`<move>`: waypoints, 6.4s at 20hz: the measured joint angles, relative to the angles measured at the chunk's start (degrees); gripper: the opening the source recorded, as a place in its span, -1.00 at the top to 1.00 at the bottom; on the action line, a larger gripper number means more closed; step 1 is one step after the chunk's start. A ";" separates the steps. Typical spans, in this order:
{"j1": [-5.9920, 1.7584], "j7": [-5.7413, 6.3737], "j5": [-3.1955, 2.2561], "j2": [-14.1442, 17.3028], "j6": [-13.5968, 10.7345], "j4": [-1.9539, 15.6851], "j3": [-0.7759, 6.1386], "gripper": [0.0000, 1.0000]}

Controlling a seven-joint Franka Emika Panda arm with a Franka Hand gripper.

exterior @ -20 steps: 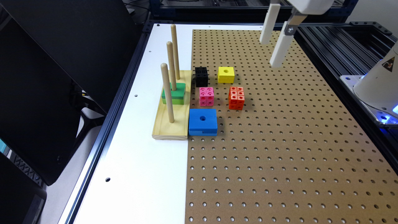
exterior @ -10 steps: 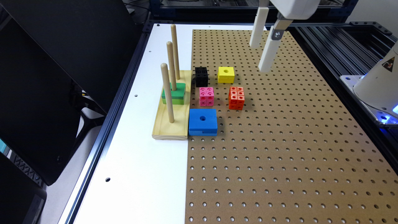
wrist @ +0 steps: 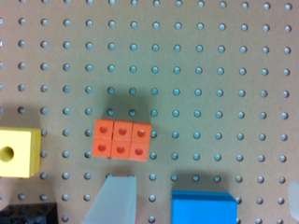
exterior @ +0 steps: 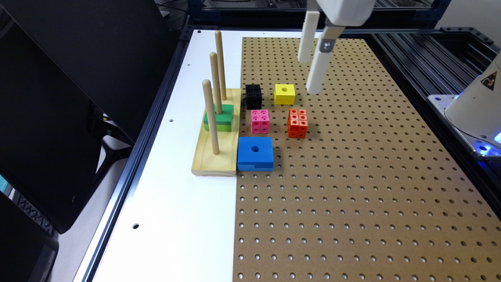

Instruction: Pick up blue block.

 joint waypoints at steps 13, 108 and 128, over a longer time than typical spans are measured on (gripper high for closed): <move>-0.18 0.00 -0.17 6.74 0.00 6.54 -0.10 -1.00; 0.46 0.11 -0.59 31.12 19.77 10.76 -0.18 1.00; 0.42 0.40 -0.58 20.53 9.09 10.68 -0.20 1.00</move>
